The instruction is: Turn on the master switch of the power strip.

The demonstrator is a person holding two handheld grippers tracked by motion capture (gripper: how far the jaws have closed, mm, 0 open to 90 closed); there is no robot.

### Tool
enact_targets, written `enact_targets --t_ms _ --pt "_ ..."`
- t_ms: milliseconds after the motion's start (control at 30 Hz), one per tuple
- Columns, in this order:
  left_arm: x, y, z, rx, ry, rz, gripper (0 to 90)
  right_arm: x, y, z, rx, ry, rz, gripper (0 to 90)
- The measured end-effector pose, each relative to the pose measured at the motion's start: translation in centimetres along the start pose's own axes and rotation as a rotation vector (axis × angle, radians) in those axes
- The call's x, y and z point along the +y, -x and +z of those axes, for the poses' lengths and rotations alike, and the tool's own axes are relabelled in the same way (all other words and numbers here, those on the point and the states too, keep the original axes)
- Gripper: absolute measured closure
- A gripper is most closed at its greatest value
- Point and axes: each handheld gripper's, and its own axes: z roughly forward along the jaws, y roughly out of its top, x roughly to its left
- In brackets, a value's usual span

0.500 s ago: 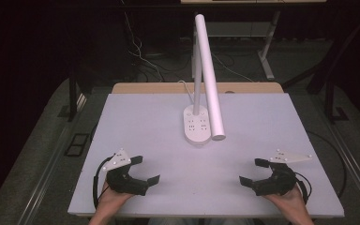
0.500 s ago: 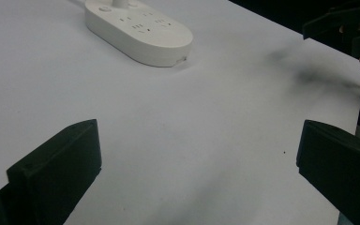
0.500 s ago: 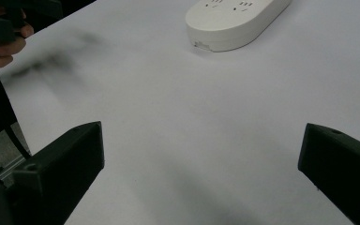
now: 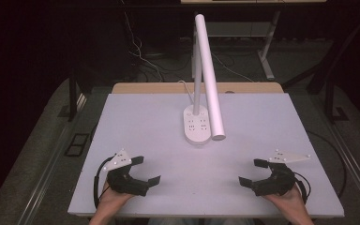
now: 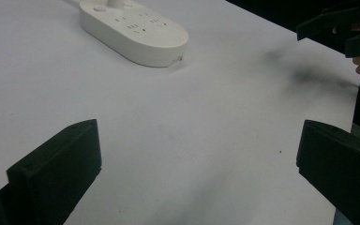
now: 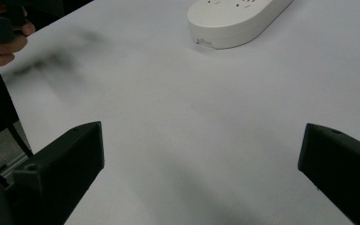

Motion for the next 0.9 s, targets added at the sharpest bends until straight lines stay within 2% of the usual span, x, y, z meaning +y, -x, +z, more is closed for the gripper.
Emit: enact_targets --t_ms 267,400,633,900 --pt "0.1 0.2 0.1 -0.003 -0.006 0.000 0.0 0.0 -0.1 0.0 0.003 -0.009 0.000 0.0" --pt "0.1 0.1 0.2 0.001 -0.029 -0.003 0.0 0.1 -0.1 0.1 0.004 -0.011 -0.004 0.0" --pt "0.5 0.3 0.3 -0.010 -0.039 0.013 0.0 0.2 -0.1 0.1 0.006 -0.009 0.002 0.0" --pt "1.1 0.1 0.5 -0.004 -0.067 0.008 0.0 0.2 0.0 0.1 0.009 -0.014 -0.002 0.0"
